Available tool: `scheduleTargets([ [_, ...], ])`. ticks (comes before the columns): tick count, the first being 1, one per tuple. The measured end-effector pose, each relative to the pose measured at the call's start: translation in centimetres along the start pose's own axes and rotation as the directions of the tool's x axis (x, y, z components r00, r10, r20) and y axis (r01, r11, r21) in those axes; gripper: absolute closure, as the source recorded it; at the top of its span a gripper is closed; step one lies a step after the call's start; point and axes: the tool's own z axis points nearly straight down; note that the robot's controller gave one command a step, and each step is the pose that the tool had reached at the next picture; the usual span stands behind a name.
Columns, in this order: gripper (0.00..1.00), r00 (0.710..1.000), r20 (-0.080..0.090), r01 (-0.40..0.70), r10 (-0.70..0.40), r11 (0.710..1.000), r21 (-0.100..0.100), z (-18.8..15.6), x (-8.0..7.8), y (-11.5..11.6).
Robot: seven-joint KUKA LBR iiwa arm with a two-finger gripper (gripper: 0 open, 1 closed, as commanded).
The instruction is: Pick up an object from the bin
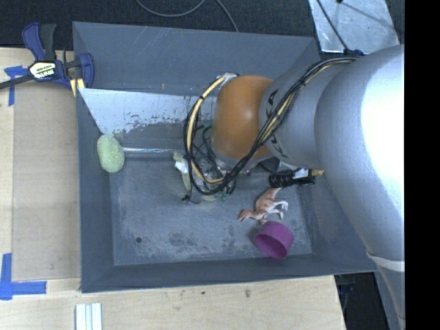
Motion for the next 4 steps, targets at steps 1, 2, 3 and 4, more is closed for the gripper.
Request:
scheduleTargets([
  [1,1.00,1.000,0.000,-0.001,0.001,1.000,0.000,0.0,0.0,0.0],
  [2,1.00,1.000,-0.004,-0.001,0.001,1.000,0.002,-0.4,0.1,-0.1],
  [3,1.00,1.000,-0.011,0.000,0.001,1.000,0.006,-2.4,0.2,-0.2],
  [4,1.00,1.000,-0.003,0.000,0.000,1.000,0.001,-4.0,0.0,0.0],
])
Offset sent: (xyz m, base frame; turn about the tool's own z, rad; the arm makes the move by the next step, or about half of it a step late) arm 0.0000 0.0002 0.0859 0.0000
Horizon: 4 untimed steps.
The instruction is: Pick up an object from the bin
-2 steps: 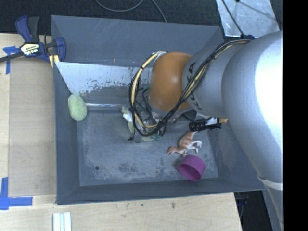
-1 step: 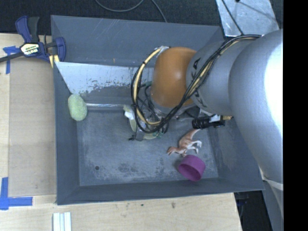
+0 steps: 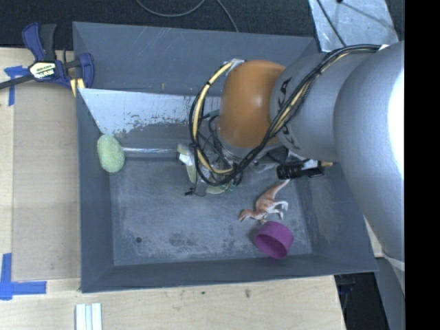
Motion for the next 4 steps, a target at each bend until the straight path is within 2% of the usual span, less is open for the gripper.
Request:
scheduleTargets([
  [1,1.00,1.000,0.003,0.000,0.000,1.000,-0.002,-0.8,-0.1,0.0],
  [3,1.00,1.000,-0.004,0.001,-0.001,1.000,0.002,-2.7,0.0,-0.1],
  [4,1.00,1.000,0.001,0.001,-0.001,1.000,-0.001,-3.5,-0.1,0.0],
])
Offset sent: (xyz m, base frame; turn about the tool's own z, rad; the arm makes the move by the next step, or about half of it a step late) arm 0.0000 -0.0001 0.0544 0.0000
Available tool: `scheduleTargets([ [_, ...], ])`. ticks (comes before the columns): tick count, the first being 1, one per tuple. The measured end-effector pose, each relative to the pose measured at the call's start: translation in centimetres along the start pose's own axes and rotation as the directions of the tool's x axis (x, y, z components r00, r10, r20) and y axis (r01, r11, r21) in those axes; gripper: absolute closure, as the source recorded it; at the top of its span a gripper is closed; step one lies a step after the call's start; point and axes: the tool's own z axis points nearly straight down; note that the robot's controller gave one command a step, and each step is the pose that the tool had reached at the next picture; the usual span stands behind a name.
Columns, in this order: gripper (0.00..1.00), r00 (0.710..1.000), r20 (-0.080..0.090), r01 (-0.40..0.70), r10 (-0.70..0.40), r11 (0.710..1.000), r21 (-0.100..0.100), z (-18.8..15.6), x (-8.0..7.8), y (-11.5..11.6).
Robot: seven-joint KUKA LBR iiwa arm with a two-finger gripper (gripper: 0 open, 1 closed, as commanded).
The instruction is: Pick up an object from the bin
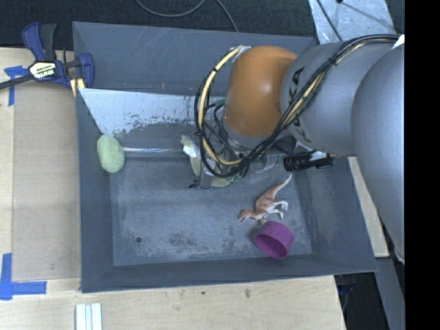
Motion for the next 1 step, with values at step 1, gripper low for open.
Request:
scheduleTargets([
  [1,1.00,1.000,0.001,0.000,0.000,1.000,0.000,-0.33,-0.03,0.00],
])
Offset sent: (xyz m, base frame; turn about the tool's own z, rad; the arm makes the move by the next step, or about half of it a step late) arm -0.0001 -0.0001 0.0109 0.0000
